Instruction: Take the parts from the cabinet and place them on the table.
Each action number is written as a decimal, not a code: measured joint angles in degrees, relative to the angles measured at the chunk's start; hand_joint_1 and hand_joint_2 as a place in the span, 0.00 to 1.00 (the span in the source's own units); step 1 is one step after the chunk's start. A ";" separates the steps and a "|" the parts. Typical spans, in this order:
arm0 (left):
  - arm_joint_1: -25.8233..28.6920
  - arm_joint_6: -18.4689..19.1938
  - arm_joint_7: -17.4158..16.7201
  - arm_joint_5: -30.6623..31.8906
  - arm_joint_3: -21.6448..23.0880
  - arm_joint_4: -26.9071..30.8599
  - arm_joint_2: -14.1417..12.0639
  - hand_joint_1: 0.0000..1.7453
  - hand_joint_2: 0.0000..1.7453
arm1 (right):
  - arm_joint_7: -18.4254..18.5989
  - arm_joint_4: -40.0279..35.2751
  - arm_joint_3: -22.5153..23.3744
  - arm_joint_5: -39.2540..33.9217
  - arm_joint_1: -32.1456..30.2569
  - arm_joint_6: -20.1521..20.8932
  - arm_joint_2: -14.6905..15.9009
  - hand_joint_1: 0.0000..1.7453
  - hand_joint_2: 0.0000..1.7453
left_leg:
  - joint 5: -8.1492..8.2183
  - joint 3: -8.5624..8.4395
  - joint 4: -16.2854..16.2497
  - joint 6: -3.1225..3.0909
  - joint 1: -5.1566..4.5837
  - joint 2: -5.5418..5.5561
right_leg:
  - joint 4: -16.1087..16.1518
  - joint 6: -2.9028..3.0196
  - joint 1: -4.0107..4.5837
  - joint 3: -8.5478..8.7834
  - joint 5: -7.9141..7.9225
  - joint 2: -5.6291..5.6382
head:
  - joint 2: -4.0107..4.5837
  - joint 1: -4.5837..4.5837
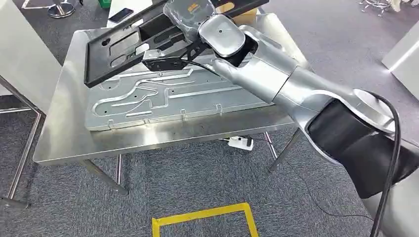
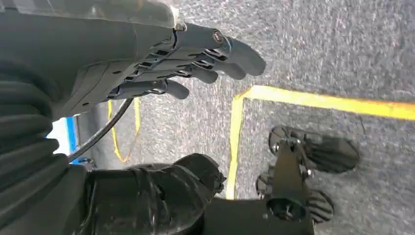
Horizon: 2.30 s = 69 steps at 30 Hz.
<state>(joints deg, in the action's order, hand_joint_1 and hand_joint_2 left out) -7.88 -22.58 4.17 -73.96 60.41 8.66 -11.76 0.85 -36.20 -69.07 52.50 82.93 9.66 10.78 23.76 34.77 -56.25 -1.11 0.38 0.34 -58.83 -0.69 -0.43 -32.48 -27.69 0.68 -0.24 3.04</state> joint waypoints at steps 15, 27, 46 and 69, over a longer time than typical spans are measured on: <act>0.40 -0.09 -0.37 -0.44 0.00 0.00 0.11 0.00 1.00 | -0.02 3.11 0.50 0.00 -0.95 -1.01 -1.12 1.00 1.00 | 6.04 -2.79 -2.38 1.41 0.04 0.20 | -0.72 1.65 -0.18 -5.24 4.36 -0.16 | 0.00 0.20; 0.54 -0.20 -0.07 0.15 0.02 0.00 0.07 0.00 1.00 | 1.18 1.73 1.36 -0.92 -4.12 -0.83 -0.96 1.00 1.00 | -0.64 2.17 -2.70 0.58 -0.49 -0.01 | -0.22 1.21 0.04 -0.36 0.69 0.41 | 0.00 -0.28; 0.45 0.15 0.15 -0.07 0.07 0.00 0.11 0.00 1.00 | 1.07 0.39 3.83 -2.91 -6.67 -2.21 -0.26 1.00 1.00 | 4.69 -1.99 -1.84 0.81 -0.28 0.16 | 0.35 1.65 -0.20 -3.89 4.40 -0.08 | 0.00 0.40; -0.05 1.83 4.94 -2.32 0.22 0.00 0.31 0.00 1.00 | -0.35 1.90 7.89 -5.73 -19.06 -8.88 -0.94 1.00 1.00 | 0.73 0.70 -1.71 -0.68 0.37 0.21 | -13.31 -0.31 -0.24 -9.62 -0.91 -0.23 | 0.00 -0.11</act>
<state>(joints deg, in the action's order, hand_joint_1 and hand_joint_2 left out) -7.94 -20.74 9.11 -76.28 60.63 8.66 -11.45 0.50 -34.29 -61.18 46.77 63.87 0.79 9.84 24.49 35.47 -57.96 -1.80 0.75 0.55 -72.14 -0.99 -0.66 -42.09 -28.60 0.45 -0.24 2.93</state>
